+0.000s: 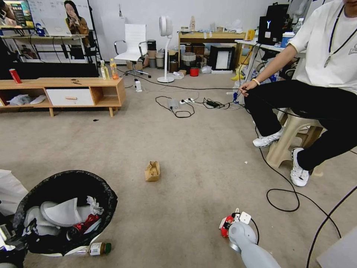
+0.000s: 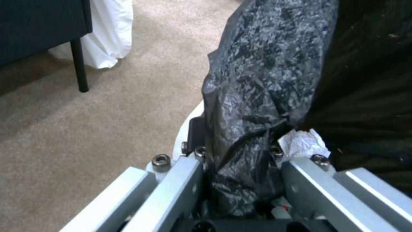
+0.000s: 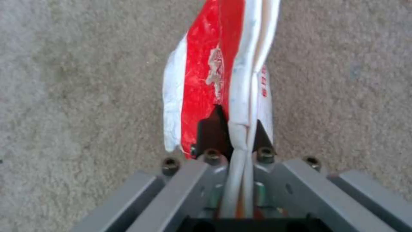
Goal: Pick up the trash bin and place the garbage on the floor into it.
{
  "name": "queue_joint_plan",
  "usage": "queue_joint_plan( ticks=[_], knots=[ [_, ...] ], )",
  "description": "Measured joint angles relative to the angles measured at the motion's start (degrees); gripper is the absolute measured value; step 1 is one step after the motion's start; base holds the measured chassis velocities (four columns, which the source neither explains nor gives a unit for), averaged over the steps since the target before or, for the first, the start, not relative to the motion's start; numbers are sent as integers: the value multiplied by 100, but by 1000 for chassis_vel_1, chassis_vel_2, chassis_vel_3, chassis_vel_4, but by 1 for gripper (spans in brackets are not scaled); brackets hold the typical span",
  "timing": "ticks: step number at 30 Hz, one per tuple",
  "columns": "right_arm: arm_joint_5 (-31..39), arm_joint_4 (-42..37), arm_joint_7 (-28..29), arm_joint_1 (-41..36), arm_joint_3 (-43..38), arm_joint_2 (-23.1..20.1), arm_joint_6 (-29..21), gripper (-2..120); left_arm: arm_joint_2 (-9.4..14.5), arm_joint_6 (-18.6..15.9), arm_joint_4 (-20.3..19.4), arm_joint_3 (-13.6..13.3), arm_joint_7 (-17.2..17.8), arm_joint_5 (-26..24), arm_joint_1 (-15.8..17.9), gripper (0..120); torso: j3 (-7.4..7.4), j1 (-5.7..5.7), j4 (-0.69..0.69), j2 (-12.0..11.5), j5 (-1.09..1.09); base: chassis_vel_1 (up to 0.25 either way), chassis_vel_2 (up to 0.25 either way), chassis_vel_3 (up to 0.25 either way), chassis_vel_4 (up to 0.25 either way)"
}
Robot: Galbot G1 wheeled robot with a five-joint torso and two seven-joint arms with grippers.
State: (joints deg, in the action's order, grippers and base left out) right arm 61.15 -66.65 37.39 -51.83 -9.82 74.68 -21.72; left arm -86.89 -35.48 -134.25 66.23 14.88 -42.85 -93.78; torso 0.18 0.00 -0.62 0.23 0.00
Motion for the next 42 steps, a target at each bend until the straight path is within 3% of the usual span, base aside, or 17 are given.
queue_joint_plan(
  ticks=[6, 16, 19, 25, 31, 34, 37, 39, 41, 42],
  knots=[
    [-54, -511, -8, -179, 11, -212, 33, 0, 15, -8, 3, -36, 11, 7, 20, 6, 0, 0, 0, 0, 1, 0, 0, 0, 0],
    [-251, -1877, -178, -447, -65, -951, 247, 0, 76, -67, 43, -62, 74, -85, 86, 6, 1, 0, -1, 0, 1, 0, 0, 0, 0],
    [-228, -3268, -234, -392, 3, -1594, 364, 0, 128, -90, 57, 17, 107, -173, 145, 6, 1, 0, 0, 0, 0, 0, 0, 0, 0],
    [-96, -4209, -291, -122, 188, -1936, 493, 0, 158, -95, 53, 113, 121, -238, 151, 6, 0, 0, 0, 0, 0, 0, 0, 0, 0],
    [614, -5391, -775, 852, 843, -2314, 954, 0, 226, -112, 46, 116, 133, -256, 165, 6, 0, 0, -2, 0, 0, 0, 0, 0, 0],
    [916, -5591, -909, 1280, 1163, -2346, 1121, 0, 262, -115, 43, 104, 133, -260, 164, 6, 0, 0, -2, 0, -2, 0, 0, 0, 0],
    [1281, -5730, -1023, 1910, 1755, -2311, 1312, 0, 311, -121, 25, 96, 137, -264, 163, 6, 0, 0, 1, 0, -2, 0, 0, 0, 0],
    [1621, -5766, -1145, 2718, 2585, -2136, 1479, 0, 373, -133, 4, 38, 150, -288, 172, 6, 0, 0, -1, 0, 0, 0, 0, 0, 0],
    [1621, -5766, -1145, 2718, 2585, -2136, 1479, 0, 373, -133, 4, 38, 150, -288, 172, 6, 0, 0, -1, 0, 0, 0, 0, 0, 0],
    [1829, -5743, -1199, 3334, 3189, -1930, 1616, 0, 420, -152, -1, -13, 178, -343, 178, 6, 0, 0, 2, 0, -2, 0, 0, 0, 0]
  ],
)
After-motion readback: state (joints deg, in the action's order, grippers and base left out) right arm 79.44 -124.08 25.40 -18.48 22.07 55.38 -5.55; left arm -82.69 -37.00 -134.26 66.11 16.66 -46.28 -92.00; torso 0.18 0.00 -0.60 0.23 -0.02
